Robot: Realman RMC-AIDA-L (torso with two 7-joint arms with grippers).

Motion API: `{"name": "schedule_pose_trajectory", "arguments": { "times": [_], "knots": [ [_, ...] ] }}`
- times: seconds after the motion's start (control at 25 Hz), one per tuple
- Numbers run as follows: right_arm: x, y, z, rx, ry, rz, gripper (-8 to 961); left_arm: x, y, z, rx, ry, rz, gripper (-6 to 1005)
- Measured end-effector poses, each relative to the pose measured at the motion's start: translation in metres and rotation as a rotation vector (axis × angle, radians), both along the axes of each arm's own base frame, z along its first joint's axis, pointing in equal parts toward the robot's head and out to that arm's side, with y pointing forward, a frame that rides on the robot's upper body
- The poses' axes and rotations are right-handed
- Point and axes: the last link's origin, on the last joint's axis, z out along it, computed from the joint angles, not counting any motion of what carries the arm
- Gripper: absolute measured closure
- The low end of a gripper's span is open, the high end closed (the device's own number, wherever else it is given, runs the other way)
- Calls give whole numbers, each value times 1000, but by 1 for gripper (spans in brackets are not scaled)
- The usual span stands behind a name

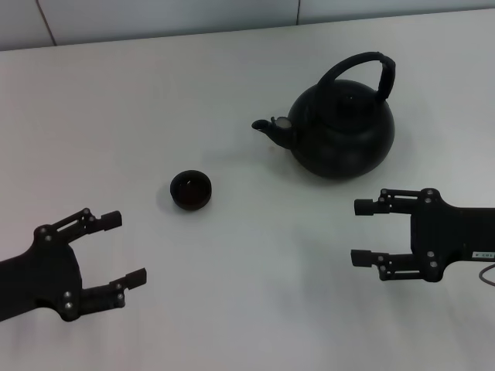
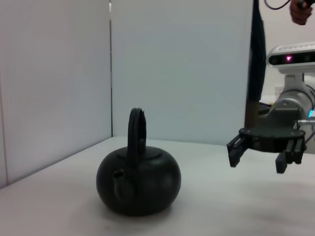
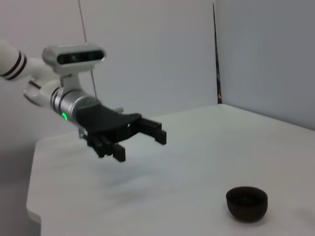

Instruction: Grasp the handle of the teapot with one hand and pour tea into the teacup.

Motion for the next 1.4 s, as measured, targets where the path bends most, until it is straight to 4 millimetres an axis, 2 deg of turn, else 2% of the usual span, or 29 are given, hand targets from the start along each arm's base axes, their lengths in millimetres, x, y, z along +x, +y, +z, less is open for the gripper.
{"name": "schedule_pose_trajectory", "arguments": {
  "times": [0.44,0.68,1.4],
  "knots": [
    [6,1,0,16,-38,-20,221,3,10,0,8,32,-15,140],
    [11,3,-3,25,-79,-36,221,-1,13,-3,4,77,1,140],
    [12,7,-5,29,-98,-37,222,-1,14,-3,6,80,2,140]
  ]
}}
